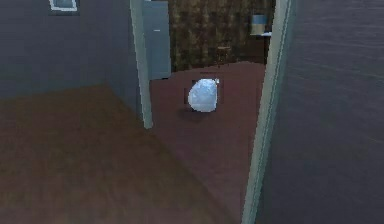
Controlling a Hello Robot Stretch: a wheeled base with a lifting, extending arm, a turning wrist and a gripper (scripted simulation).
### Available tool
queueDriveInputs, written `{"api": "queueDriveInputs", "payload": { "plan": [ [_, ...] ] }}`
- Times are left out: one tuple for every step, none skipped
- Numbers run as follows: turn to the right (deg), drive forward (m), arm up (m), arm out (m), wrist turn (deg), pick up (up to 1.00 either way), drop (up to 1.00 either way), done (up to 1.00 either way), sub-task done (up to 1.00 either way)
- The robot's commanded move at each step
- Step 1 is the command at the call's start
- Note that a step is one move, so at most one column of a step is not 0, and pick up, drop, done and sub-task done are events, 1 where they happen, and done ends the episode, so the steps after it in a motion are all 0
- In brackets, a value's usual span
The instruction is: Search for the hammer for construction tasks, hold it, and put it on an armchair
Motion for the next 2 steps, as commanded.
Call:
{"api": "queueDriveInputs", "payload": {
  "plan": [
    [-9.0,0.0,0.0,0.0,0.0,0.0,0.0,0.0,0.0],
    [0.0,0.95,0.0,0.0,0.0,0.0,0.0,0.0,0.0]
  ]
}}
